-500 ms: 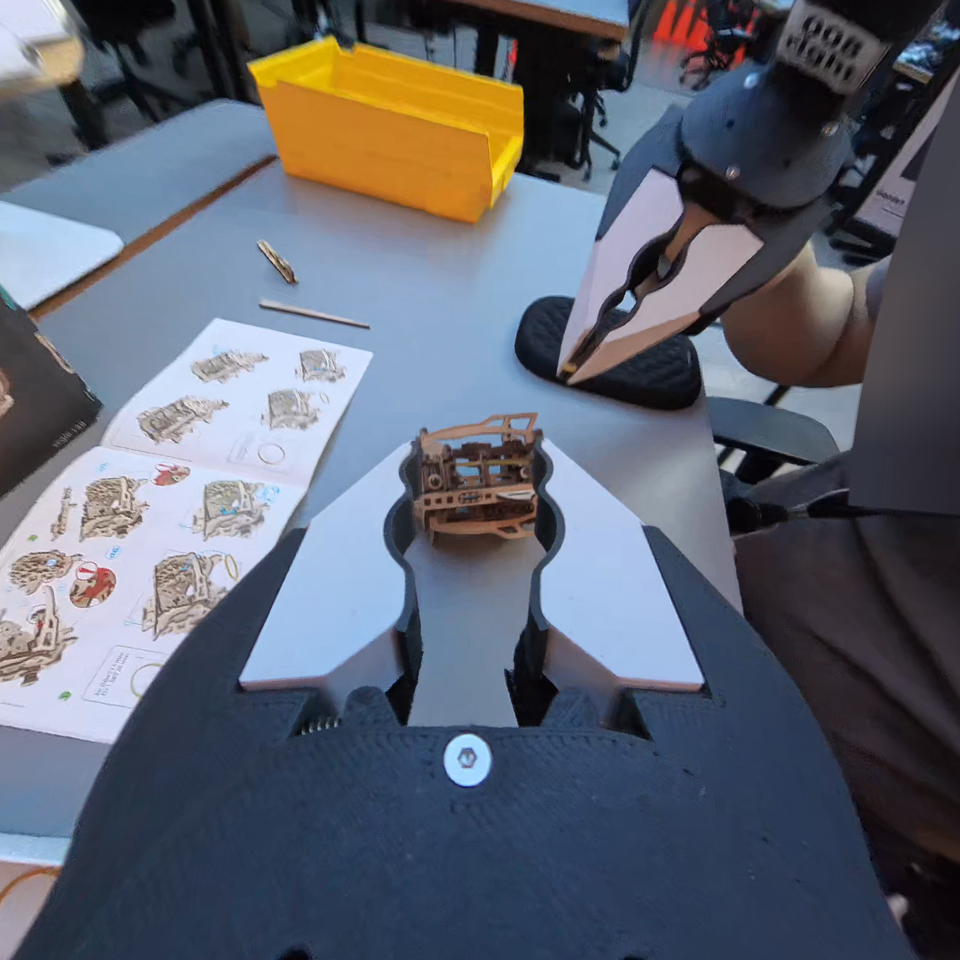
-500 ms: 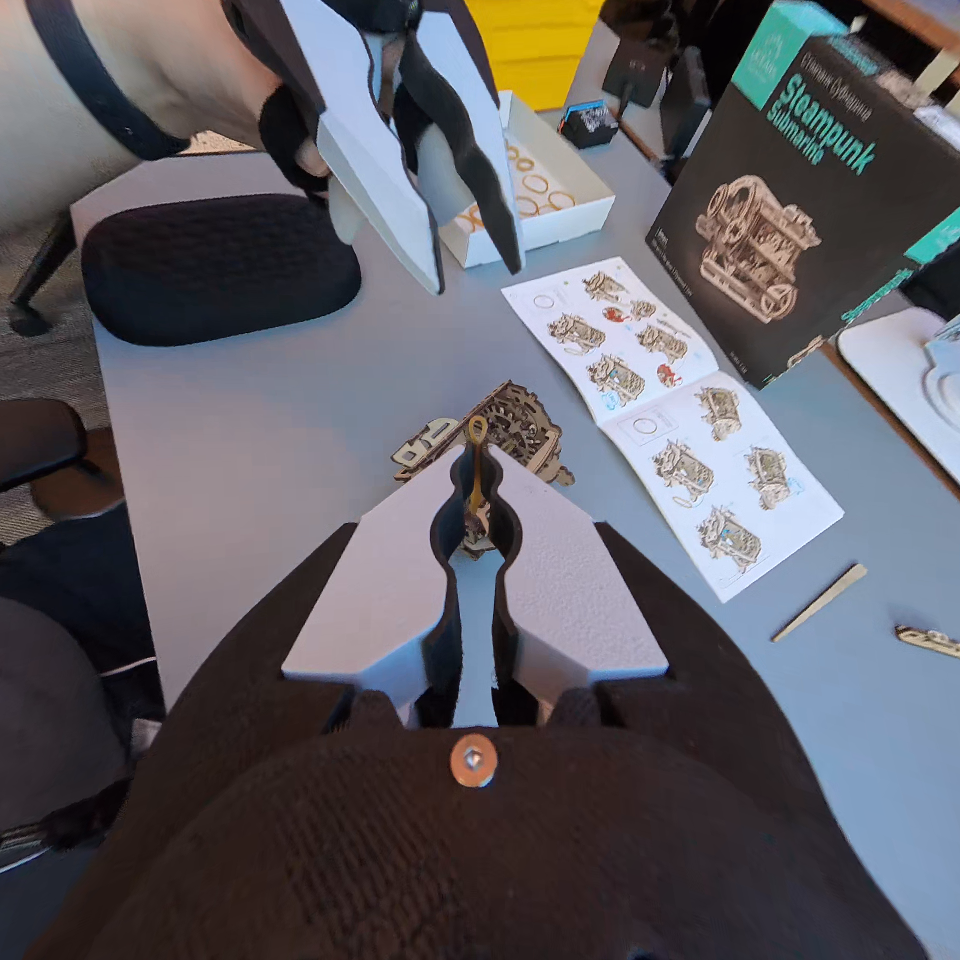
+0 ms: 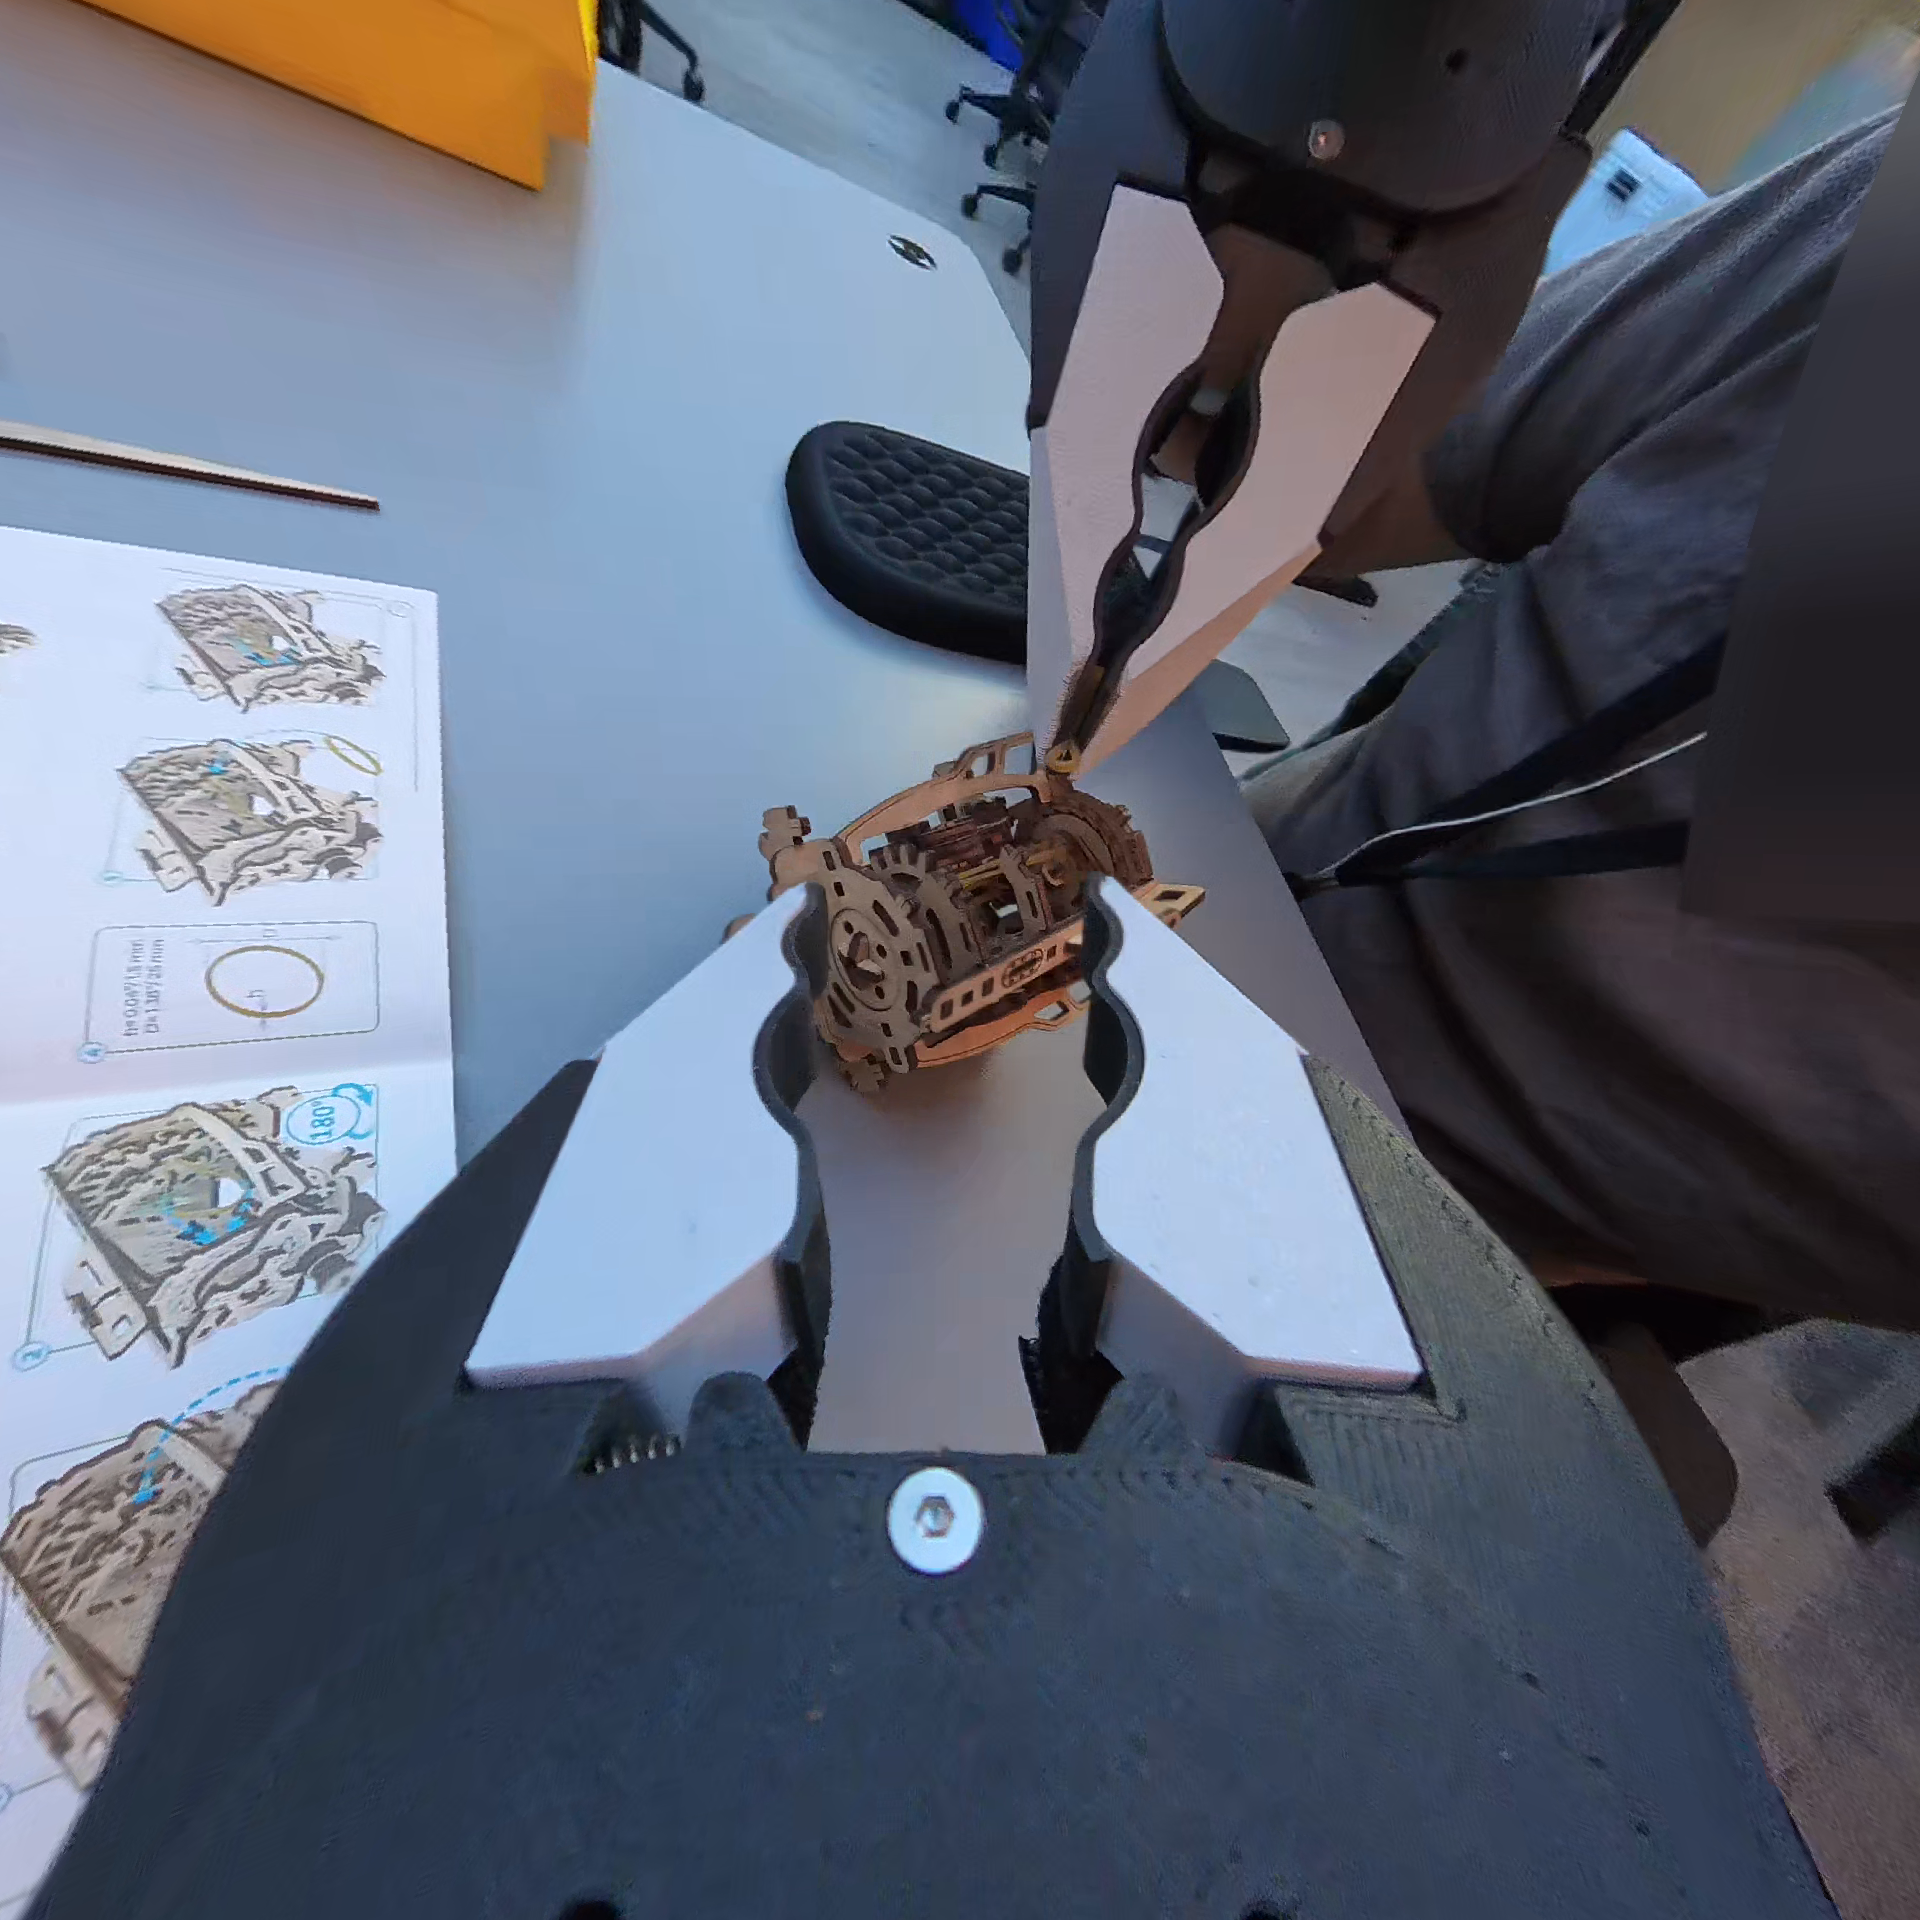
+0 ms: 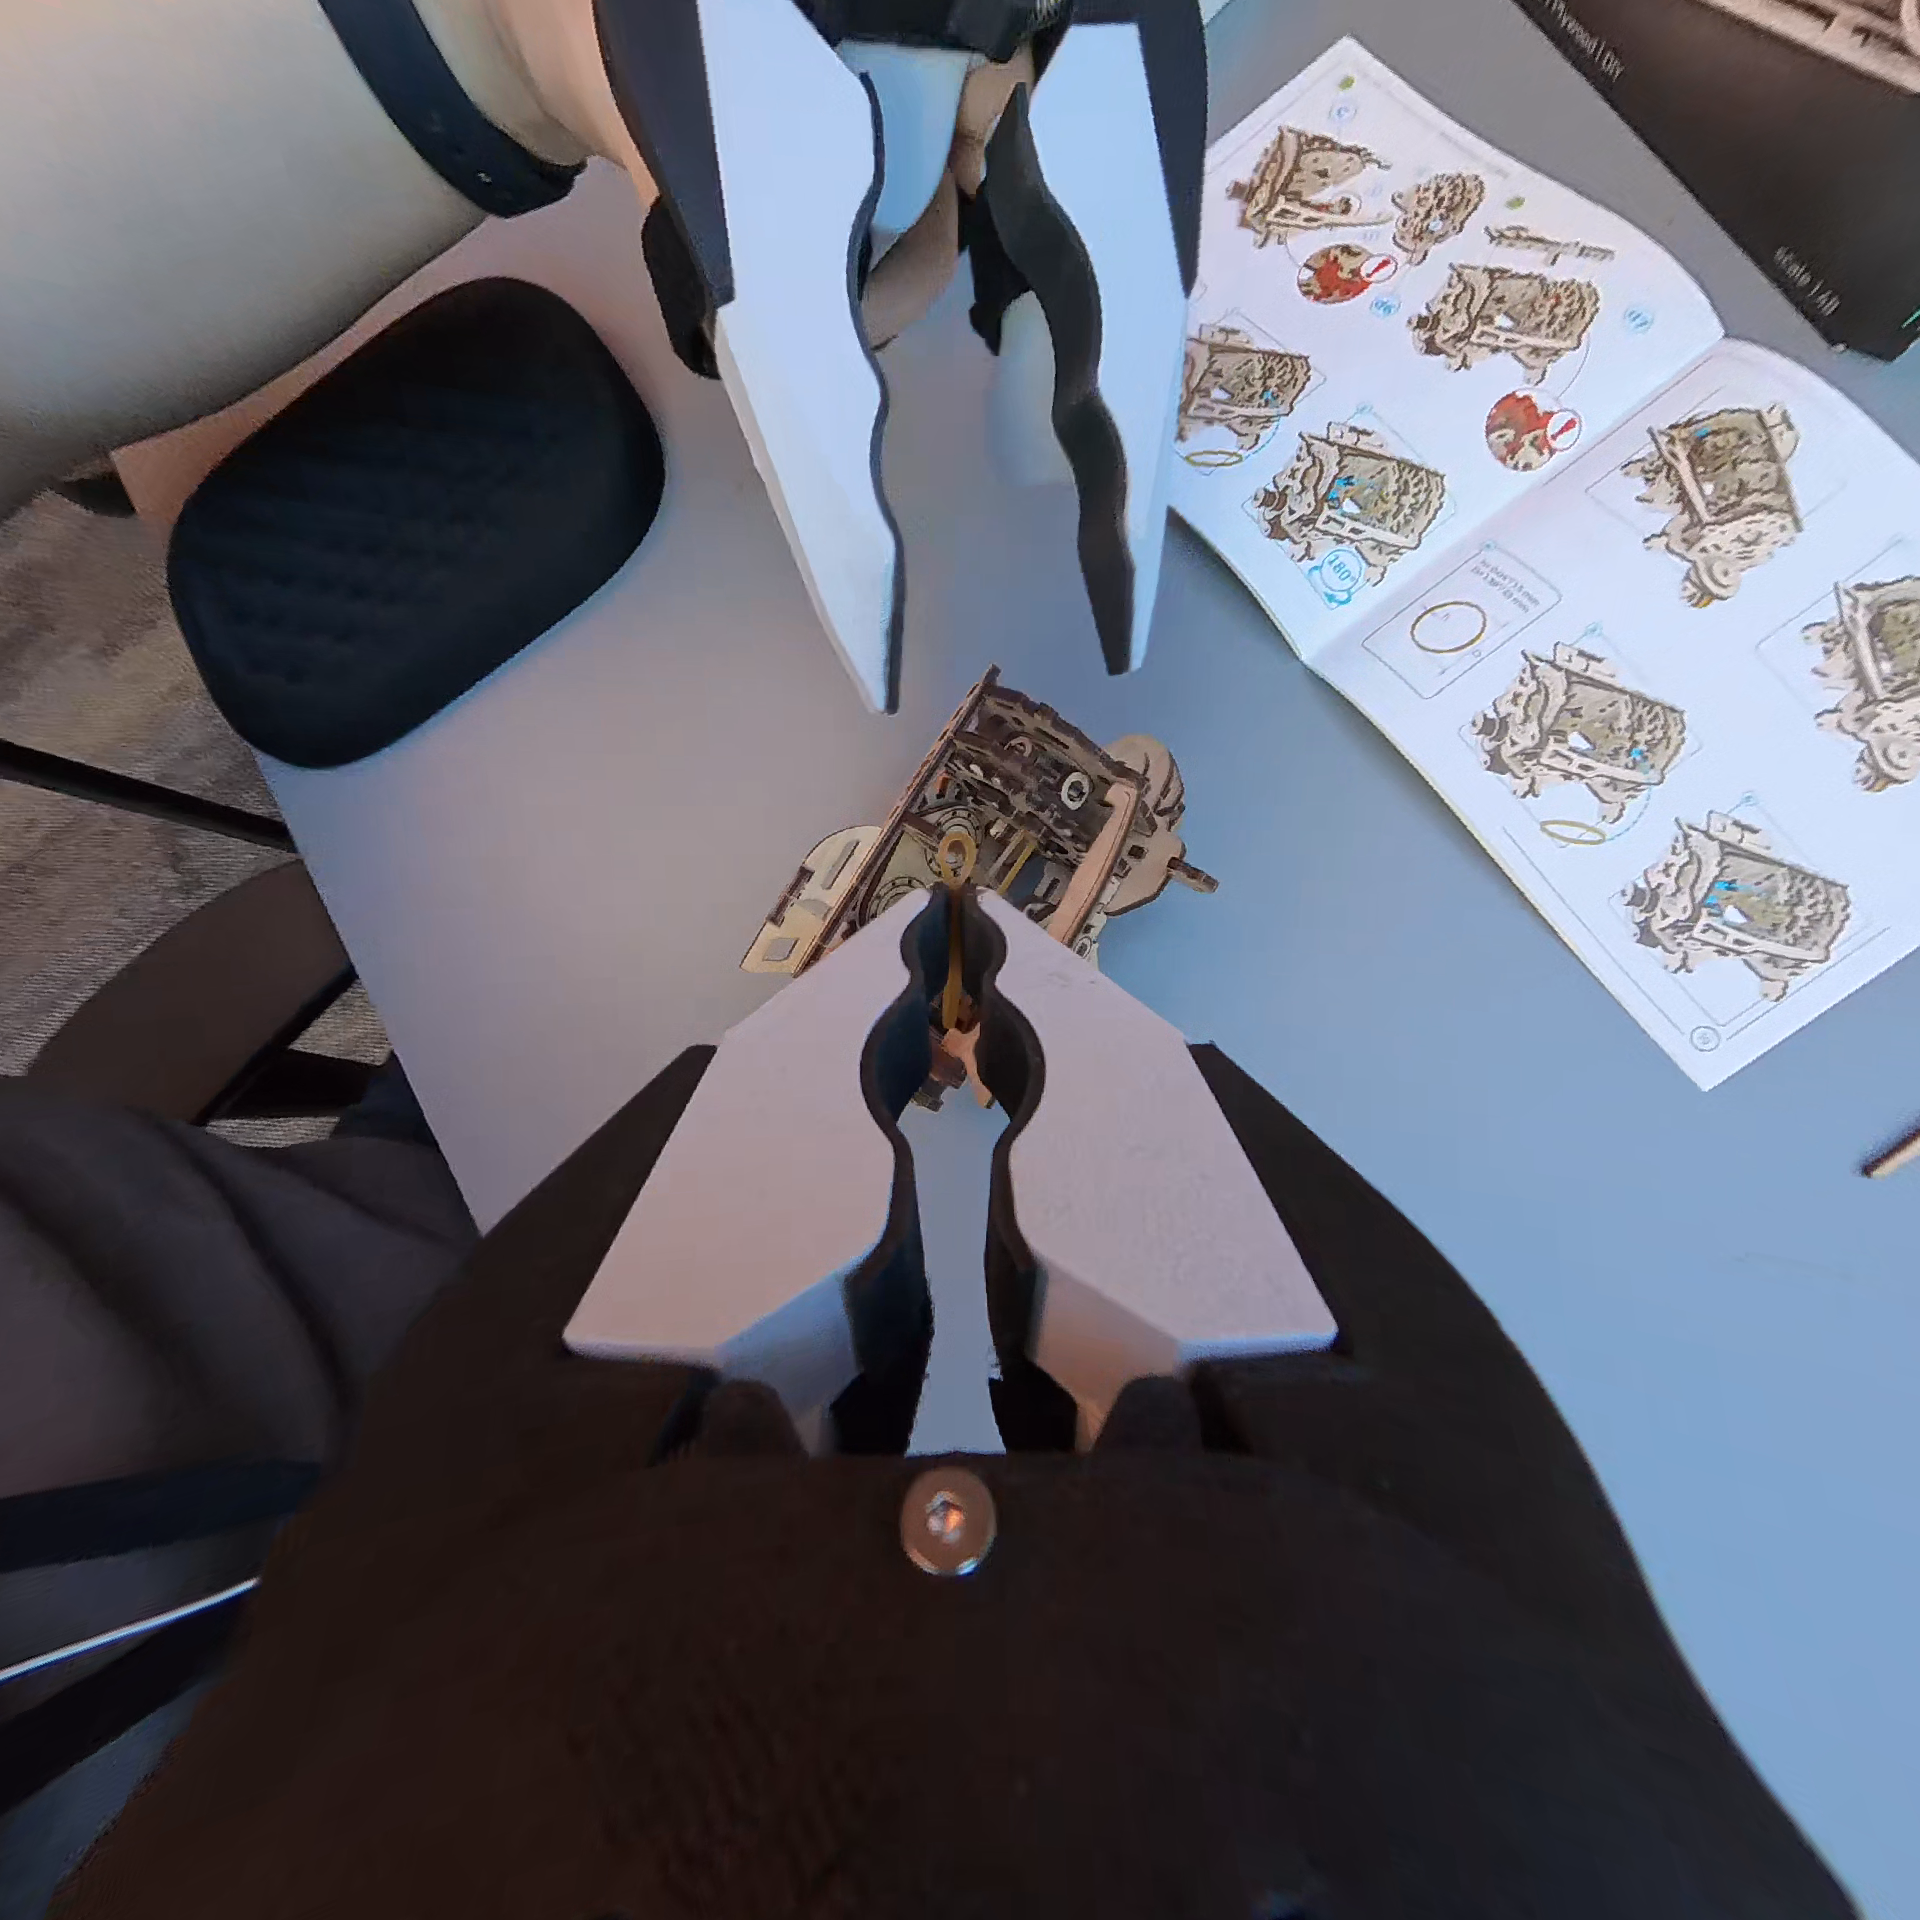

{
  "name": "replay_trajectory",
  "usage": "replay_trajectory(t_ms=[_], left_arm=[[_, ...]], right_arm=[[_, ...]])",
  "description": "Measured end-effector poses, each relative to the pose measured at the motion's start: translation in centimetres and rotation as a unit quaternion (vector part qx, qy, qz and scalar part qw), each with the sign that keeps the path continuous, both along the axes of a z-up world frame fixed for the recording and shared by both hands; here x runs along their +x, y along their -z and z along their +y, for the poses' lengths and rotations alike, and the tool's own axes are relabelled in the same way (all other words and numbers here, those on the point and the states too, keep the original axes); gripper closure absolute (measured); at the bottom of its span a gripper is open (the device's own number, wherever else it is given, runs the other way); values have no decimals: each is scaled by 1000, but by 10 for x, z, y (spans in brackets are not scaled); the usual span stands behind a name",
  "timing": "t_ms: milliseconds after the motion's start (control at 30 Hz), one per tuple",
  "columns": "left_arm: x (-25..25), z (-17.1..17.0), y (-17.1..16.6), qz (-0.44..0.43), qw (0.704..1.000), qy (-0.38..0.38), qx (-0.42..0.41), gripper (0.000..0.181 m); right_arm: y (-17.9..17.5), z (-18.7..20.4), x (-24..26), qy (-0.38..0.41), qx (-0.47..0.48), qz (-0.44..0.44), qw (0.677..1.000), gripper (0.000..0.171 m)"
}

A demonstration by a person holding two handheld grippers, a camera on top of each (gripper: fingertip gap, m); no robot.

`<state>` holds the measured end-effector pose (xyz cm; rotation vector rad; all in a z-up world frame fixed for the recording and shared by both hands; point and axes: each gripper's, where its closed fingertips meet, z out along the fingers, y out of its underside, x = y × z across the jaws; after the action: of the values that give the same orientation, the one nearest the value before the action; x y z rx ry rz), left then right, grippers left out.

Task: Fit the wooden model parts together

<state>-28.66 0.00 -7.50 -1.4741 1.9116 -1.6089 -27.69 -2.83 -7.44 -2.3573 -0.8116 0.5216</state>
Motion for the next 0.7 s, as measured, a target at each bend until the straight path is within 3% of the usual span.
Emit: replay_trajectory(t_ms=[33, 333, 500, 600, 700], left_arm=[[1, -1, 2, 4, 1000, 11, -6, 135], [-8, -20, 12, 19, 998, 63, 0, 140], [-27, -32, 19, 41, 994, 95, 22, 143], [-23, -22, 28, 34, 995, 70, 68, 121], [-15, -24, 27, 21, 997, 61, 35, 91]], right_arm=[[1, 2, 1, 4, -14, 6, 1000, 171], [20, 3, 5, -7, -129, 1, 992, 171], [22, -6, -1, -62, -156, -11, 986, 171], [26, -9, -1, -103, -146, -46, 983, 171], [25, -8, -3, -136, -136, -56, 980, 171]])
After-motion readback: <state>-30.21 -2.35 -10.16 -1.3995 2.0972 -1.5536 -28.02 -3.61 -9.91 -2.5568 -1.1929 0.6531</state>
